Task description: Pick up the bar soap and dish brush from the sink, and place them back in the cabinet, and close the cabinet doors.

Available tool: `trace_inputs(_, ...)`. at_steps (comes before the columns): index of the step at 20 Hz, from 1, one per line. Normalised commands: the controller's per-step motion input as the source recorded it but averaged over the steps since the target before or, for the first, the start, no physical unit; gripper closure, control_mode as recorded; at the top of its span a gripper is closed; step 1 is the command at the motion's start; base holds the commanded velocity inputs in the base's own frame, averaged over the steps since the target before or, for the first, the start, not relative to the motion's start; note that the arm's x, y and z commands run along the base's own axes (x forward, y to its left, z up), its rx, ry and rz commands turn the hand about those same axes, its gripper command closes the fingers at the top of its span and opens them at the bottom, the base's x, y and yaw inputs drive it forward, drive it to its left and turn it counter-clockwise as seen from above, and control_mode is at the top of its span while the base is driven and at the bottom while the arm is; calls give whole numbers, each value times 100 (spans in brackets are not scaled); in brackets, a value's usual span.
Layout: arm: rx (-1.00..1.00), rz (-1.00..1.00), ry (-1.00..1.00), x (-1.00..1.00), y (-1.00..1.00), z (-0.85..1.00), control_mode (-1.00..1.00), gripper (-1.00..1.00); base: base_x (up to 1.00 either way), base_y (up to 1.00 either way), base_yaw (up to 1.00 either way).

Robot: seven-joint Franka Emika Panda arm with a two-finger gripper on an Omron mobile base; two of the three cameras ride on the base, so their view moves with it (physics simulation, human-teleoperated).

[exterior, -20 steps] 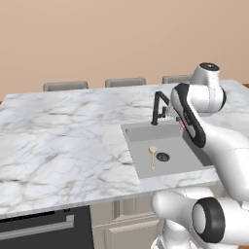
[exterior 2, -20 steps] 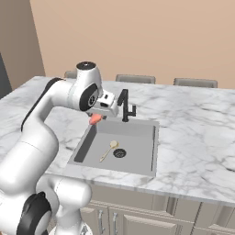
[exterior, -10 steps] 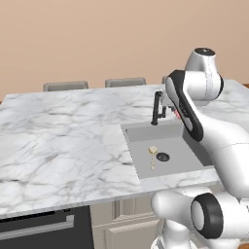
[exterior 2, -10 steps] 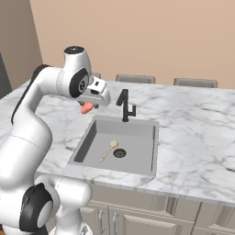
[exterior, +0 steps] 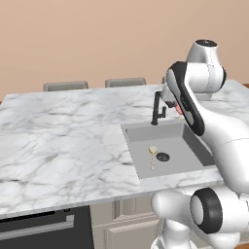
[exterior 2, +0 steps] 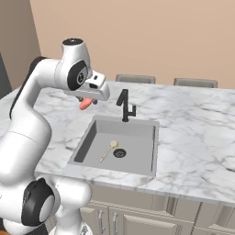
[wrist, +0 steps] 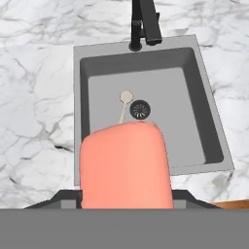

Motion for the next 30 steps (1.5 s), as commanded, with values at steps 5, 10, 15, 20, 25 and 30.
trace_inputs(5,0,0,0,-8,2,0,100,100,-22,0,0)
trace_inputs(10,0,0,0,0,0,0,100,100,-50,0,-10)
trace_inputs(15,0,0,0,0,0,0,100,100,-49,0,-33)
trace_inputs(20,0,0,0,0,0,0,100,100,-8,0,-59)
trace_inputs(25,0,0,0,0,0,0,100,100,0,0,-63)
trace_inputs(30,0,0,0,0,0,0,100,100,0,-4,-64)
